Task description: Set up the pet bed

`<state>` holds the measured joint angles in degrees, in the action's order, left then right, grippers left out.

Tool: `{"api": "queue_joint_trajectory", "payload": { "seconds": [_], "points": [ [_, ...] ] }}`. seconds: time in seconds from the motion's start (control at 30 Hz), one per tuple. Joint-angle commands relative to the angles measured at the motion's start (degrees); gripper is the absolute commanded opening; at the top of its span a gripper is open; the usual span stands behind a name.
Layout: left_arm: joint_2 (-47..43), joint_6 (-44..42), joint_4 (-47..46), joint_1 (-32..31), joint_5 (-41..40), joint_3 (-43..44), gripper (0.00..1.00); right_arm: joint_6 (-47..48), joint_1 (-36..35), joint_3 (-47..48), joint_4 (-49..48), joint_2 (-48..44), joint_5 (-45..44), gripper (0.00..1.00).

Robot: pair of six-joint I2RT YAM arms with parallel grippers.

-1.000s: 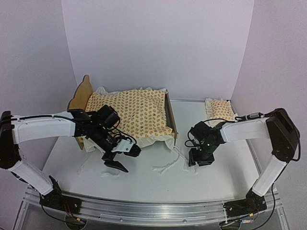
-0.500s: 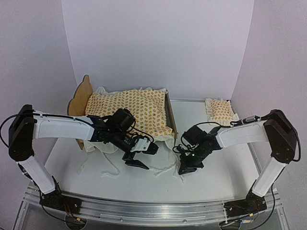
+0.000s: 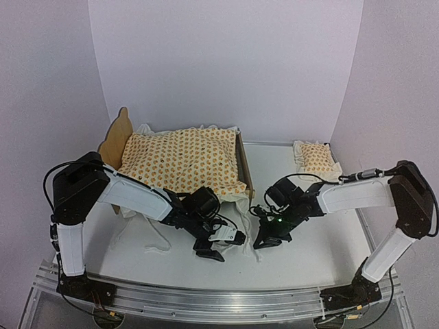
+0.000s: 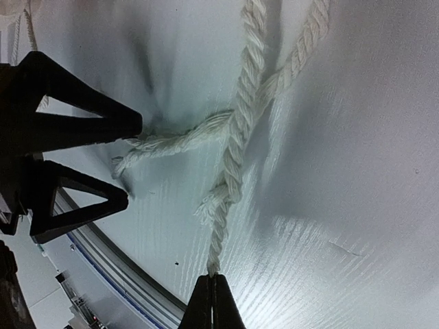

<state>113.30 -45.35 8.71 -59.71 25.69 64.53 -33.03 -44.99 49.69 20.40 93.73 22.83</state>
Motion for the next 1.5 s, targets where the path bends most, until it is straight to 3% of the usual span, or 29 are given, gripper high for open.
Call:
{"api": "queue_joint_trajectory", "payload": {
  "seconds": [0.0, 0.1, 0.23, 0.47, 0.7, 0.87, 1.1, 1.47],
  "points": [
    [2.8, -0.4, 1.7, -1.3, -5.1, 3.5, 0.66, -1.2, 0.1, -0.5, -0.5, -0.1, 0.4, 0.03],
    [2.5, -1.9, 0.7, -1.4, -8.8, 1.3, 0.42, -1.8, 0.6, -0.4, -0.4, -2.3, -2.8, 0.32],
    [0.7, -4.5, -0.8, -1.2, -13.0, -2.1, 0.01, -1.2, 1.6, 1.7, -0.7, -4.5, -11.5, 0.39],
    [-3.2, 0.0, -1.8, 0.8, -10.6, -0.5, 0.00, -1.2, 1.5, 7.3, -9.8, 4.4, -25.9, 0.31],
    [-4.5, 4.0, 2.5, 2.3, -4.8, 3.6, 0.00, -0.6, -1.4, 6.5, -17.8, 9.3, -33.0, 0.31],
    [-4.6, 4.2, 2.7, 2.5, -4.0, 4.1, 0.00, 0.3, -2.1, 6.3, -22.0, 12.1, -31.5, 0.32],
    [-4.6, 4.7, 2.7, 3.3, -4.0, 5.1, 0.00, -1.9, -2.6, 2.0, -22.1, 12.6, -38.5, 0.29],
    [-4.9, 5.8, 2.1, 3.6, -3.7, 5.6, 0.00, -2.7, -3.6, 1.8, -21.4, 16.0, -37.5, 0.26]
  ]
}}
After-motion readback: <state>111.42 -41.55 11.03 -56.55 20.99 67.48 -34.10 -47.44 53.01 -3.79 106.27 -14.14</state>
